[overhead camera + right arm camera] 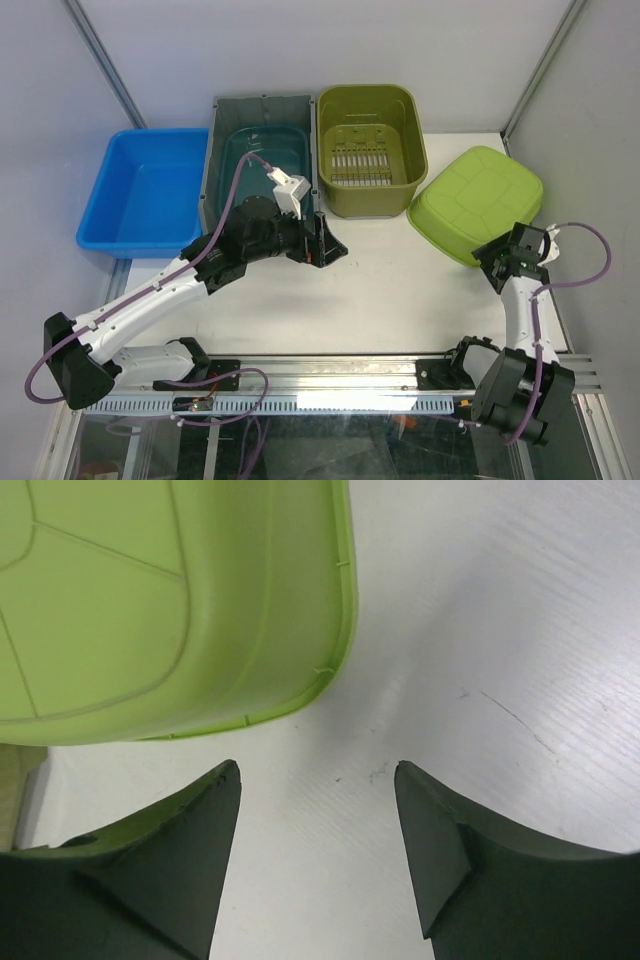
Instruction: Turn the large container upside down
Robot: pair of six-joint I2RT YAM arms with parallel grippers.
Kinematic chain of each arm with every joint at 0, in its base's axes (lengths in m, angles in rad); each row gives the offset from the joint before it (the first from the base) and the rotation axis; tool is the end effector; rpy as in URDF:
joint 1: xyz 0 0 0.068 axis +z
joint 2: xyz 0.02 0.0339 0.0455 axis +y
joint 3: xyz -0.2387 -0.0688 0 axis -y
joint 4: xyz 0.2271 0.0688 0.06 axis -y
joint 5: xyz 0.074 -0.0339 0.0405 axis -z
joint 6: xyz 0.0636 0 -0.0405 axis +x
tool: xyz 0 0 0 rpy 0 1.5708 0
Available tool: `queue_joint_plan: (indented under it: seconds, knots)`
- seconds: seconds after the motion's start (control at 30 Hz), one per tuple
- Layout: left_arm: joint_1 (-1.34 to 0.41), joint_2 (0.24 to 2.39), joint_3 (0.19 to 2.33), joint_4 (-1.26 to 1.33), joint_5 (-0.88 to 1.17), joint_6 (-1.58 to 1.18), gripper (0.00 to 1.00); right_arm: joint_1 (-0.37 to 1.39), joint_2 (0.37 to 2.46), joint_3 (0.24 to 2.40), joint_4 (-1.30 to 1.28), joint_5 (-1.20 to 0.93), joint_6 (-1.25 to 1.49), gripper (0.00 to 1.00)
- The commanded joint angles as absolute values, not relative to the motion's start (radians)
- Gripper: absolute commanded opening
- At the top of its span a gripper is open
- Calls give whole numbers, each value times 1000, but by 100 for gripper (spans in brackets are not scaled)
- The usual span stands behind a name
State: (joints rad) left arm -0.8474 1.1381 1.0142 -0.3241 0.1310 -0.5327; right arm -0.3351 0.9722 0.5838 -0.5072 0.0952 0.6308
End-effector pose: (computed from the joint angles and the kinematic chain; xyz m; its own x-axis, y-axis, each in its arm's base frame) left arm 0.1766 -0.2125 0.3023 -0.6640 -0.0088 -0.7477 0.5617 0.6542 -0.5065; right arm 0.1909 -0.0729 0.1730 -0.3691 0.7502 -0.5485 0.7445 0.5920 0.3087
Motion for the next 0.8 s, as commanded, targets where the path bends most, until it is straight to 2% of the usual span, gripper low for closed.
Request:
queue_joint_plan:
  seconds: [0.0, 0.2, 0.4, 0.77]
  knots:
    - [-849, 1097, 1009, -293, 121, -541, 99, -401, 1013, 705, -481, -55, 647, 68]
    - [-849, 1098, 1007, -293, 121, -546, 99, -451, 1051, 805, -500, -28, 691, 71]
    - [-848, 1102, 1011, -294, 129, -543, 99, -456, 1192, 864, -502, 9, 734, 68]
    - [-850, 1109, 1021, -293, 140, -532, 99, -454, 1245, 821, -480, 173, 708, 63]
